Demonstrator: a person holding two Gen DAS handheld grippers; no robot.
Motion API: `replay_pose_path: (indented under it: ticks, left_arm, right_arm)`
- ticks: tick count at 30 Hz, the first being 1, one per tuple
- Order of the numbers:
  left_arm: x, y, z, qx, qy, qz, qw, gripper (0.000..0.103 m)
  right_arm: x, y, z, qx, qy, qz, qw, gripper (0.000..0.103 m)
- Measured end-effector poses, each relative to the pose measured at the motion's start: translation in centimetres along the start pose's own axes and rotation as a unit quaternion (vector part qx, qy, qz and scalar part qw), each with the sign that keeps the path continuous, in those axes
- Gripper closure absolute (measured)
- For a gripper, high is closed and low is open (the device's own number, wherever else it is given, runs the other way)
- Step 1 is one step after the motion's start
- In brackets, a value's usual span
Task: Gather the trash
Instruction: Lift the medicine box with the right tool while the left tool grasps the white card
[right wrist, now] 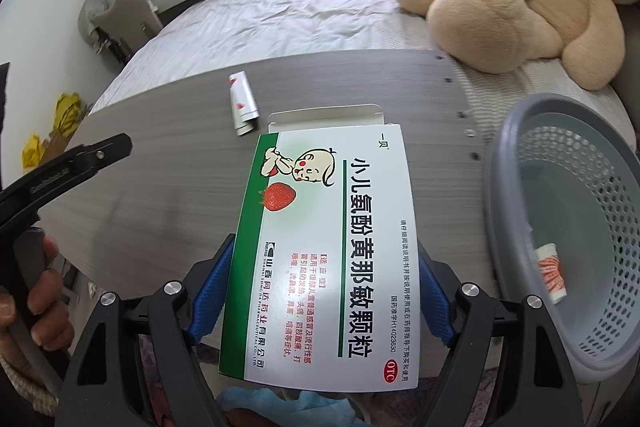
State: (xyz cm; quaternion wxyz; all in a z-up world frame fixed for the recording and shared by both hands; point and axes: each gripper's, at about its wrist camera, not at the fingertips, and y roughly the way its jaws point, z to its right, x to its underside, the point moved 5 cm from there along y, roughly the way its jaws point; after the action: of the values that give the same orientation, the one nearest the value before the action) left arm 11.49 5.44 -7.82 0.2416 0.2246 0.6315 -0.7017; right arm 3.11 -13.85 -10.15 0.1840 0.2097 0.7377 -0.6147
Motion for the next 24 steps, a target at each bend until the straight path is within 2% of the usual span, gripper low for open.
replay_pose_path:
  ticks: [10, 16, 20, 22, 23, 24]
  left_arm:
    - [-3.2, 5.2, 6.1, 0.014, 0.004, -0.01, 0.9998, 0.016]
    - [-3.6, 9.4, 7.3, -0.005, 0.003, -0.036, 0.9993, 0.016]
    - [-3.5, 10.5, 7.2, -0.016, 0.004, -0.041, 0.999, 0.023]
    - [-3.5, 10.4, 7.4, -0.021, 0.014, -0.038, 0.999, 0.033]
    - [-3.5, 10.2, 7.5, -0.021, 0.019, -0.035, 0.999, 0.046]
    - [-3.5, 9.9, 7.6, -0.012, 0.025, -0.033, 0.9991, 0.074]
  right_arm:
    - [-1.6, -3.0, 4.4, 0.006, 0.04, 0.049, 0.998, 0.025]
    - [-2.2, -3.2, 6.3, 0.0, 0.06, 0.056, 0.997, 0.025]
    - [-2.4, -2.8, 7.2, -0.007, 0.071, 0.055, 0.996, 0.025]
    - [-2.5, -2.5, 7.4, -0.009, 0.075, 0.053, 0.996, 0.025]
    - [-2.5, -2.4, 7.5, -0.01, 0.076, 0.051, 0.996, 0.025]
    - [-2.5, -2.2, 7.5, -0.011, 0.077, 0.05, 0.996, 0.025]
